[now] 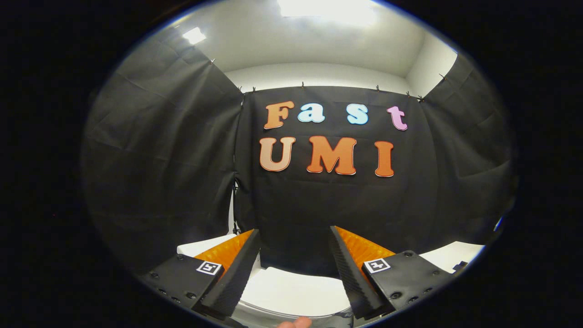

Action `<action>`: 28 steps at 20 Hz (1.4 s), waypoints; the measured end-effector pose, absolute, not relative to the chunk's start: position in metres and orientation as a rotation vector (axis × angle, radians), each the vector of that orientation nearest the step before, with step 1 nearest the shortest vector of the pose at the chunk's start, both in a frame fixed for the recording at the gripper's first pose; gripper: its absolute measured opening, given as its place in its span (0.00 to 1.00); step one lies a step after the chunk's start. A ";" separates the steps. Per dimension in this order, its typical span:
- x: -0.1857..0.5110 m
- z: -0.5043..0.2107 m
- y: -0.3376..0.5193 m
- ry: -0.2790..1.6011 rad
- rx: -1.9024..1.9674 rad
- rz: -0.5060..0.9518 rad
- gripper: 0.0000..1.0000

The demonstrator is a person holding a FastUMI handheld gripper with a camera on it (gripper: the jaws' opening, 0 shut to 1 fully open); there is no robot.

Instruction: Open the toilet lid.

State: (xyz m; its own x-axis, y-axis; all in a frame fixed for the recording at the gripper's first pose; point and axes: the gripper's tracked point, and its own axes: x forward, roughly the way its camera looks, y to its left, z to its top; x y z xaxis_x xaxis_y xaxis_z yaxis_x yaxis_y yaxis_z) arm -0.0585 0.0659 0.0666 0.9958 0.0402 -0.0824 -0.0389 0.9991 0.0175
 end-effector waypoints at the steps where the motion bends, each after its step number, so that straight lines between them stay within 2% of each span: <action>1: -0.059 0.064 0.065 0.088 0.017 0.039 0.98; 4: -0.056 0.054 0.056 0.117 0.020 0.015 0.98; 6: -0.051 0.045 0.028 0.127 0.048 -0.058 0.98; 9: -0.040 0.020 -0.001 0.135 0.232 -0.115 0.98; 13: -0.040 -0.064 -0.060 0.207 0.487 -0.231 0.98; 18: -0.084 -0.182 -0.102 0.363 0.837 -0.315 0.99; 22: -0.108 -0.269 -0.154 0.445 1.021 -0.437 0.97; 28: -0.157 -0.352 -0.181 0.523 1.329 -0.565 0.95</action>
State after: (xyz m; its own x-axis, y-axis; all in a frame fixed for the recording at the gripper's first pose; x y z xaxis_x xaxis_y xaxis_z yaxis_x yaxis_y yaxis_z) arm -0.1568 -0.1809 -0.3524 0.7573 -0.0834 -0.6477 0.6522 0.1470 0.7437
